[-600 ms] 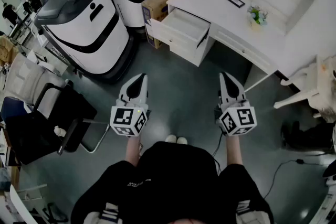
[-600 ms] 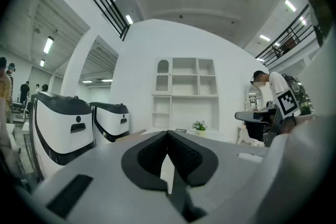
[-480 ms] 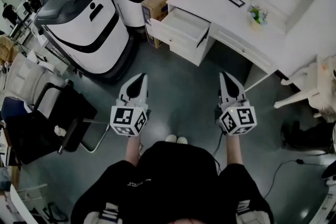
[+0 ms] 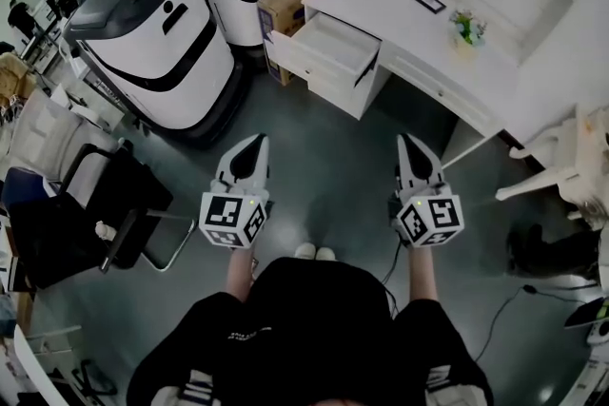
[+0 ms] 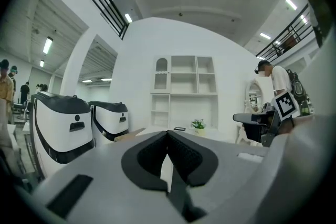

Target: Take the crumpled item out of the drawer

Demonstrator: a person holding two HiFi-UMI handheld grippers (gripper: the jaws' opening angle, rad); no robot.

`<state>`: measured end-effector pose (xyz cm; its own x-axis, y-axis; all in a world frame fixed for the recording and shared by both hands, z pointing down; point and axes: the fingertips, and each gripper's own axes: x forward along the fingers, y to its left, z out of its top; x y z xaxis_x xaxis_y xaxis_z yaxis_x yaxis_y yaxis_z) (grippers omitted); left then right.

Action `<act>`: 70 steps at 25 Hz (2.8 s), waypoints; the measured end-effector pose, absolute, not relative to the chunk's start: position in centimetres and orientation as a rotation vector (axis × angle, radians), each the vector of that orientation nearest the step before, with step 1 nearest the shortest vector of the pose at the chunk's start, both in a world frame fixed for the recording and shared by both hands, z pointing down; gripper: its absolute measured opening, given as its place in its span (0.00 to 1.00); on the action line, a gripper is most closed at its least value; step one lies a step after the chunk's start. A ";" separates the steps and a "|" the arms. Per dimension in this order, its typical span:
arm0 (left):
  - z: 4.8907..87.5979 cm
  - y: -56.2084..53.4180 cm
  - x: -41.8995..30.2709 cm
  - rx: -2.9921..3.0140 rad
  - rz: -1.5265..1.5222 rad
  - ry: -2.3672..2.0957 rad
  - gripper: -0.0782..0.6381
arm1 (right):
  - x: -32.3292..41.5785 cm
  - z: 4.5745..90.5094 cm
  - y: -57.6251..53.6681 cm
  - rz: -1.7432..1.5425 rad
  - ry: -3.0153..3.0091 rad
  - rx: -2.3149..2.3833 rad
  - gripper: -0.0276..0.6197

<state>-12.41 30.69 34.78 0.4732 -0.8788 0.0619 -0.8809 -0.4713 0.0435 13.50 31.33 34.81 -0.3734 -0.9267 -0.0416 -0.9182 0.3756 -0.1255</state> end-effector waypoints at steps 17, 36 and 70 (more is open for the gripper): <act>37.3 27.0 -12.7 2.542 0.074 -1.634 0.10 | 14.1 36.5 25.3 -0.182 2.551 -1.658 0.03; 37.6 9.3 -12.8 2.596 0.046 -1.518 0.10 | 12.7 37.2 8.8 -0.247 2.500 -1.734 0.03; 46.0 -13.1 -6.4 2.465 0.228 -1.367 0.11 | 14.0 44.7 -15.5 -0.557 2.601 -1.671 0.03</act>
